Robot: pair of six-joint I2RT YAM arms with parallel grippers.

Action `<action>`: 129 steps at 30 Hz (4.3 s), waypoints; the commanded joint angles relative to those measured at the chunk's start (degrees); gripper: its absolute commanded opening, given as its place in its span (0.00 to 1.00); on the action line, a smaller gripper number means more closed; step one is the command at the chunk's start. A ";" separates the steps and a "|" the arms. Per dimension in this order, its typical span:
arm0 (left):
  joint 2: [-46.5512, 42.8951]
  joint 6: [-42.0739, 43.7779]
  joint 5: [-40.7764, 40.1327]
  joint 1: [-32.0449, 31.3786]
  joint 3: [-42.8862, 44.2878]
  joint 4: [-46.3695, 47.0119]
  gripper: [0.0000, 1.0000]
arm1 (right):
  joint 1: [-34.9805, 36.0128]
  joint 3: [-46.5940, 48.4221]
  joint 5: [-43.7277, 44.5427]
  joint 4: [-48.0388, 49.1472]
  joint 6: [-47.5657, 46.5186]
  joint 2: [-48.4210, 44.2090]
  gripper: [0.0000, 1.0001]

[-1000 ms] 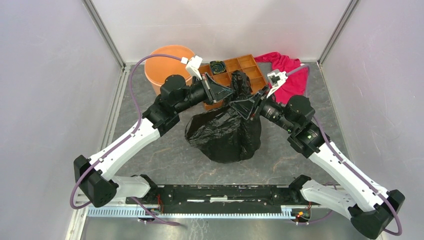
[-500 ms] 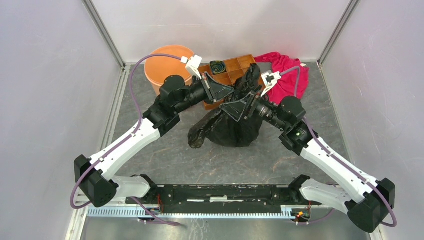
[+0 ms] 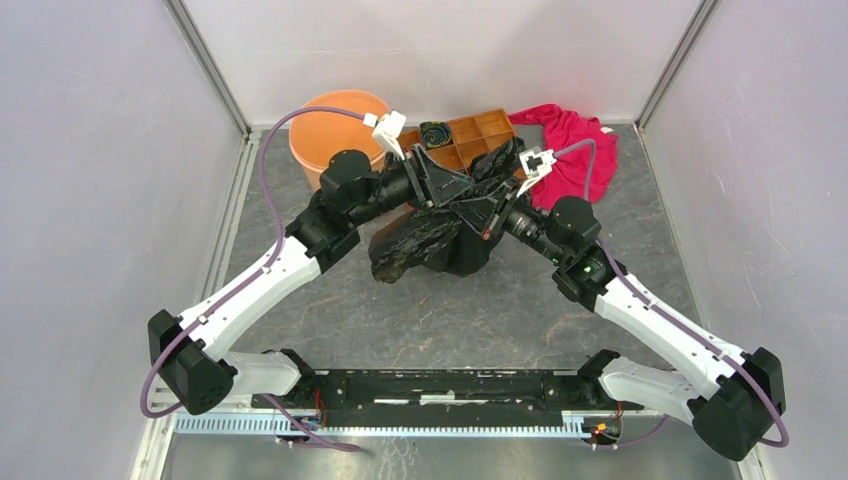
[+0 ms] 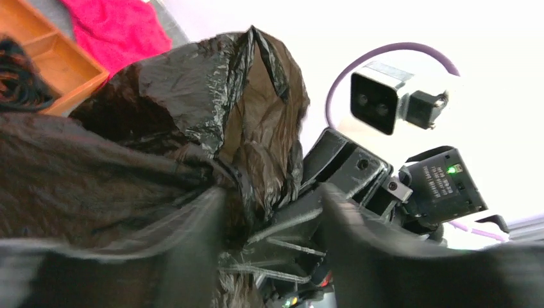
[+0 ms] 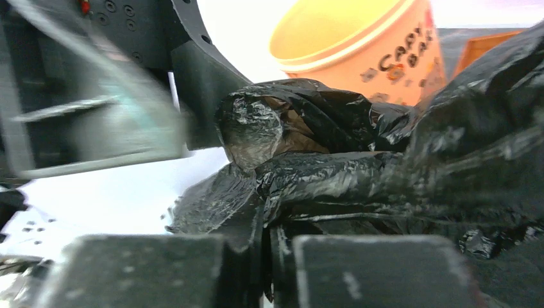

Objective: Put the trash bags into the trash bin

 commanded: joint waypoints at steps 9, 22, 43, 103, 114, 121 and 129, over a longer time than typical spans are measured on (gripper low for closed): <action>-0.45 25.88 -33.50 0.22 18.83 -38.52 1.00 | 0.04 -1.07 22.09 -15.62 -17.04 -12.99 0.00; 20.90 32.64 -38.09 13.48 36.85 -46.04 1.00 | 0.08 0.14 19.55 -29.80 -28.48 -24.35 0.01; 24.02 37.63 -39.45 12.22 30.83 -53.12 0.29 | 0.08 -0.73 28.16 -28.77 -30.33 -30.90 0.01; 5.69 33.75 -10.56 -16.80 26.02 -45.71 0.89 | 0.07 36.70 26.45 -38.00 -43.74 -13.67 0.01; -22.77 33.47 -26.80 -16.73 8.35 -31.72 1.00 | 0.03 45.48 -18.77 -14.56 -22.40 3.59 0.01; -31.82 32.91 -34.10 -16.69 5.41 -30.15 1.00 | 0.20 44.51 -12.12 -4.89 -9.64 4.49 0.01; -32.60 32.97 -36.80 -16.77 5.17 -29.40 1.00 | 0.11 32.29 16.08 -13.97 -17.85 -3.02 0.01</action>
